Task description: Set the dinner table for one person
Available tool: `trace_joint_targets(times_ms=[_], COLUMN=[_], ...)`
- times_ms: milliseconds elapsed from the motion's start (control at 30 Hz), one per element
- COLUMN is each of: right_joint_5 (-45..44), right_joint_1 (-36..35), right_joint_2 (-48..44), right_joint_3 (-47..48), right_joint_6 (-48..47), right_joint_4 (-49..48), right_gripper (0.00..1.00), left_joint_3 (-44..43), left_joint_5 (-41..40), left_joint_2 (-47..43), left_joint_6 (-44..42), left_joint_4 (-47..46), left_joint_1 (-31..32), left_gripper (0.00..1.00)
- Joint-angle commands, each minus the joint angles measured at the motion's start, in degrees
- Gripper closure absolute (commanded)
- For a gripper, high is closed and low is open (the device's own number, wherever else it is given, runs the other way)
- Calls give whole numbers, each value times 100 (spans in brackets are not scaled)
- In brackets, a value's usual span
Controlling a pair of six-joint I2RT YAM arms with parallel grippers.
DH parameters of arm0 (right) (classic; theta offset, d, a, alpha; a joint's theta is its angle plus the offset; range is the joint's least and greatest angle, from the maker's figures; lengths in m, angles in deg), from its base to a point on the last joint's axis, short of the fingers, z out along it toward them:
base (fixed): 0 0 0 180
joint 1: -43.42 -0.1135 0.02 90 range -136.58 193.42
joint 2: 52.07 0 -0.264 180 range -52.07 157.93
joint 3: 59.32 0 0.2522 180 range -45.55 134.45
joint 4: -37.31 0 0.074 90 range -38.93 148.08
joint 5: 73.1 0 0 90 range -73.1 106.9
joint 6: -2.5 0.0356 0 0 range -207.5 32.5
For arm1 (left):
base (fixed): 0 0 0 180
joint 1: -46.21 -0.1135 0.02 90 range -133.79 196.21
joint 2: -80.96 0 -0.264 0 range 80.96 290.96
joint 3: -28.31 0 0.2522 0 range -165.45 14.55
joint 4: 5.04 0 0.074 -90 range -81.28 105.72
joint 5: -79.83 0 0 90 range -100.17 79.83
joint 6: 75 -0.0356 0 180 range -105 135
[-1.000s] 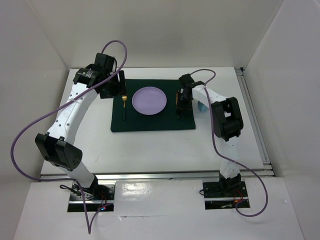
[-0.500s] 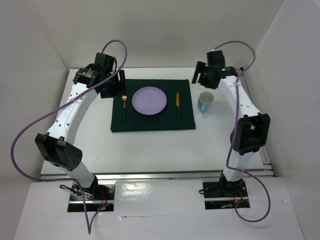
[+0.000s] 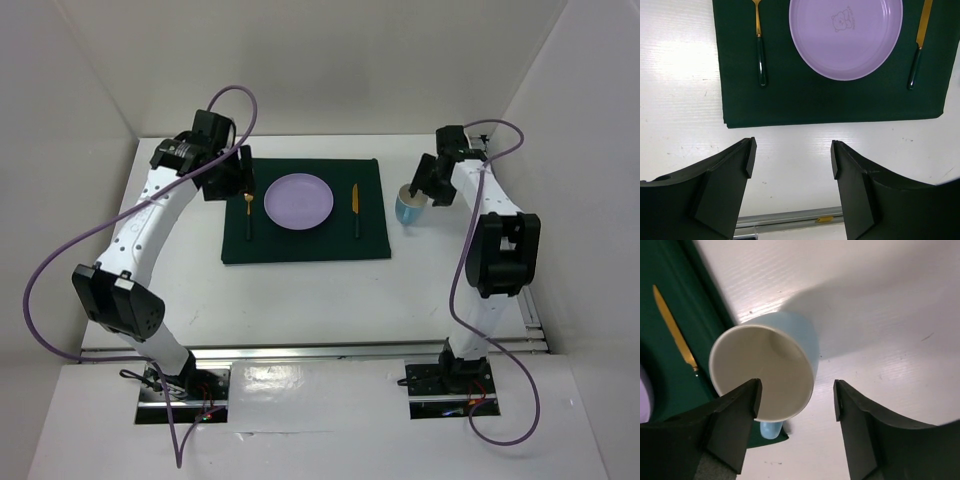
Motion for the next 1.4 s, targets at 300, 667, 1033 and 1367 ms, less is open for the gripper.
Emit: trace_joint_targets(times_ms=[300,667,1033,1367], right_joint_5=[-174,-291,141,-88], right_joint_1=[35,-792,-1029,-1082], right_joint_2=[-22,1970,2886,3307], right_joint_3=[245,4130,4879,4993], right_joint_6=[101,-32,505,505], right_joint_4=[-431,789,158,52], right_gripper=[100,100,100,100], left_joint_3=[35,693,958,1116], left_joint_5=[128,111,-21,-21], left_joint_2=[92,5,-233,-233], left_joint_6=[-80,34,-19,-19], left_joint_4=[-98,-265,-212,-274], left_joint_1=[1,1,1,1], left_gripper=[22,22,22,22])
